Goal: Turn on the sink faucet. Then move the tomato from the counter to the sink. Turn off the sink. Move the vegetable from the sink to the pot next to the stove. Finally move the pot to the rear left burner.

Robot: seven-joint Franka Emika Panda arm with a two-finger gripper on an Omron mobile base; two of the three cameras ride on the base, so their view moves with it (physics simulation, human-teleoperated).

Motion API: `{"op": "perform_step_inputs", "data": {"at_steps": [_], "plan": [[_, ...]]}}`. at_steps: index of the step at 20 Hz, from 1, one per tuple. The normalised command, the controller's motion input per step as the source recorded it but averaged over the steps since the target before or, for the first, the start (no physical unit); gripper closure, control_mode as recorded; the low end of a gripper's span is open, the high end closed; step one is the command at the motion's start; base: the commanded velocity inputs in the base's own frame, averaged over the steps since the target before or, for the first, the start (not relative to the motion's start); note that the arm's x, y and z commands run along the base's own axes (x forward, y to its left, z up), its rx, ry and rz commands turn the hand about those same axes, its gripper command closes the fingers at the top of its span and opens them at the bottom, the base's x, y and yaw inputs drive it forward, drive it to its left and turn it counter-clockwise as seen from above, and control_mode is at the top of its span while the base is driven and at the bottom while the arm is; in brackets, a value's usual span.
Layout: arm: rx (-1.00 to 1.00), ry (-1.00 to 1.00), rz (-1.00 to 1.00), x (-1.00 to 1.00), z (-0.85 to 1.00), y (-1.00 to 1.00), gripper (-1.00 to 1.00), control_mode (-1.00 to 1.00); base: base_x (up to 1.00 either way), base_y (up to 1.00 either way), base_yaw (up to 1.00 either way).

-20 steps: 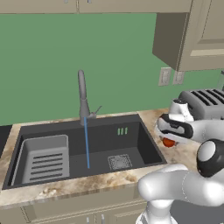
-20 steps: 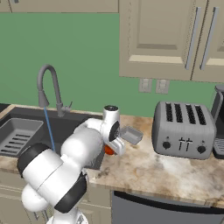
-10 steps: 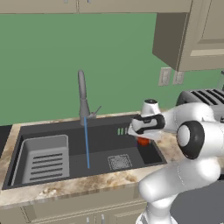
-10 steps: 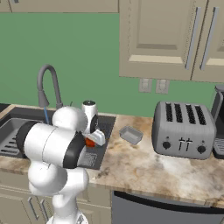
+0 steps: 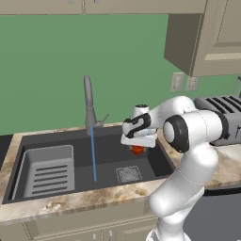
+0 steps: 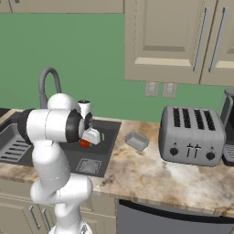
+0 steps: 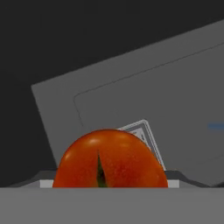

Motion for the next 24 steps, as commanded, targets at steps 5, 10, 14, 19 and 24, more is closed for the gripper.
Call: {"op": "perform_step_inputs", "data": {"at_steps": [5, 10, 14, 19, 24], "plan": [[0.0, 0.03, 0.06, 0.26, -0.36, 0.23, 1.0, -1.0, 0.0, 0.0, 0.0], [0.0, 0.02, 0.08, 0.22, -0.45, 0.2, 1.0, -1.0, 0.0, 0.0, 0.0], [0.0, 0.0, 0.09, 0.07, -0.44, 0.09, 1.0, -1.0, 0.0, 0.0, 0.0], [0.0, 0.0, 0.06, 0.0, -0.4, 0.0, 1.0, -1.0, 0.0, 0.0, 0.0], [0.0, 0.0, 0.04, 0.0, -0.41, 0.0, 1.0, -1.0, 0.0, 0.0, 0.0]]}}
